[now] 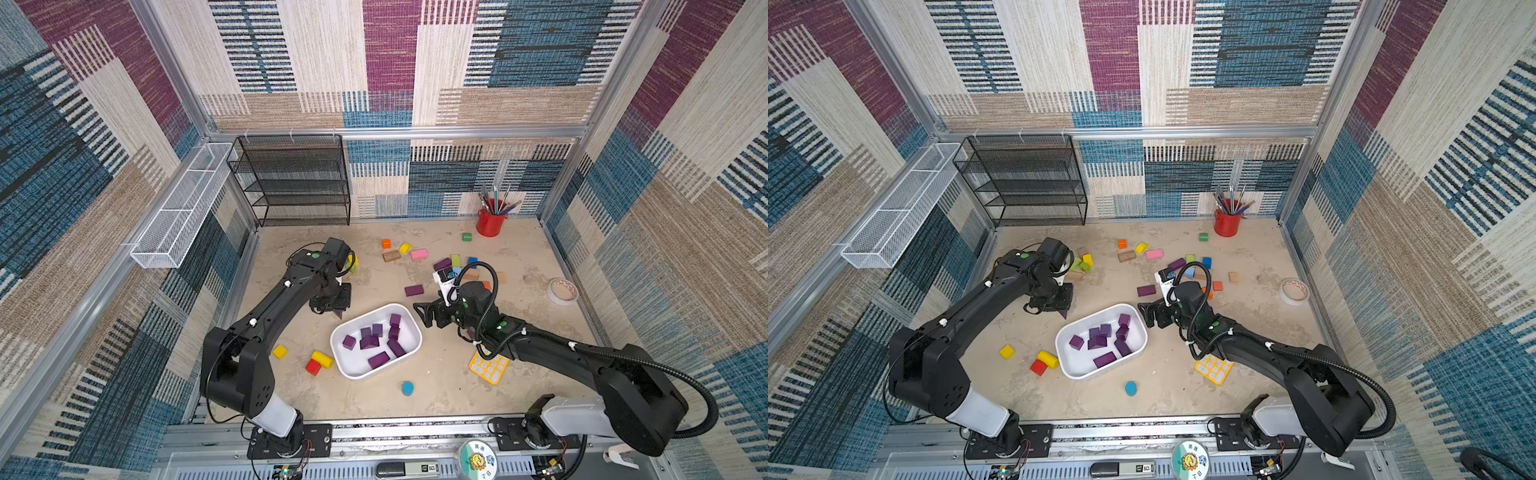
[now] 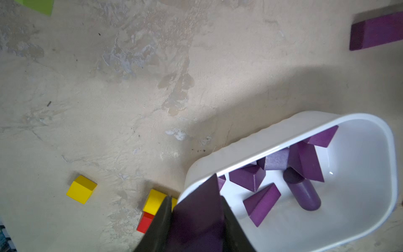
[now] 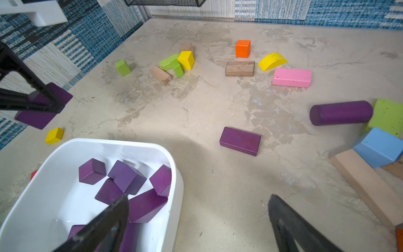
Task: Pick purple bricks into the storage bin
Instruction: Place the building block in the storage box.
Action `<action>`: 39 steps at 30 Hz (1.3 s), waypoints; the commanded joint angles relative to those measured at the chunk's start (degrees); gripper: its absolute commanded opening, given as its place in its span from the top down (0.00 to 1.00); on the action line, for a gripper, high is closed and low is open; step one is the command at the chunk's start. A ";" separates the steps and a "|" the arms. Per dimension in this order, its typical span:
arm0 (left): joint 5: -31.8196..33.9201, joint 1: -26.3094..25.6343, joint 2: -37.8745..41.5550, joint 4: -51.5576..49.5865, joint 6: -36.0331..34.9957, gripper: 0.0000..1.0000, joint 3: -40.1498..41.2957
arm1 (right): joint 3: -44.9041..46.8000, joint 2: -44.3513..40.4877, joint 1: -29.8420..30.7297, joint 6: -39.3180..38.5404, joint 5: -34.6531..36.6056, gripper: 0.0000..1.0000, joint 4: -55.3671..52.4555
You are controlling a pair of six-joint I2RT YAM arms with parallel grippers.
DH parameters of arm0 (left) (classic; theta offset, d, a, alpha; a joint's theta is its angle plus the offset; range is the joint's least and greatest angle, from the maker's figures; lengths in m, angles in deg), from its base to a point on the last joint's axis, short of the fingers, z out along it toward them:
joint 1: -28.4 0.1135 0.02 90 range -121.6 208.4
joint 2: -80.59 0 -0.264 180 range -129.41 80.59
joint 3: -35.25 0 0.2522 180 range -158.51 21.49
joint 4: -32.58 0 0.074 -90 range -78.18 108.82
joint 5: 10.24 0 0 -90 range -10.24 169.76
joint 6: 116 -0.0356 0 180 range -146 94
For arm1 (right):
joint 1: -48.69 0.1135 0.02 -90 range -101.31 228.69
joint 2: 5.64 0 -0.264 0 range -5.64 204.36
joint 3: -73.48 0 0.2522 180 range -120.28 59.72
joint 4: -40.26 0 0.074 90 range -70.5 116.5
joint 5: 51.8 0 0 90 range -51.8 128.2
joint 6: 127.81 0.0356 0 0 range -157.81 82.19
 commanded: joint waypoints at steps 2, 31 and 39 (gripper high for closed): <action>0.15 -3.14 2.40 -0.80 3.03 0.70 2.15 | -0.44 -0.77 0.03 1.89 1.93 0.00 1.28; -0.82 -18.52 5.23 16.10 11.03 0.71 22.07 | -2.84 -3.64 -0.06 10.87 12.26 0.00 -7.79; -0.68 -19.24 2.85 18.87 11.67 0.71 23.91 | -3.43 -1.94 -0.06 11.76 12.90 0.00 -8.83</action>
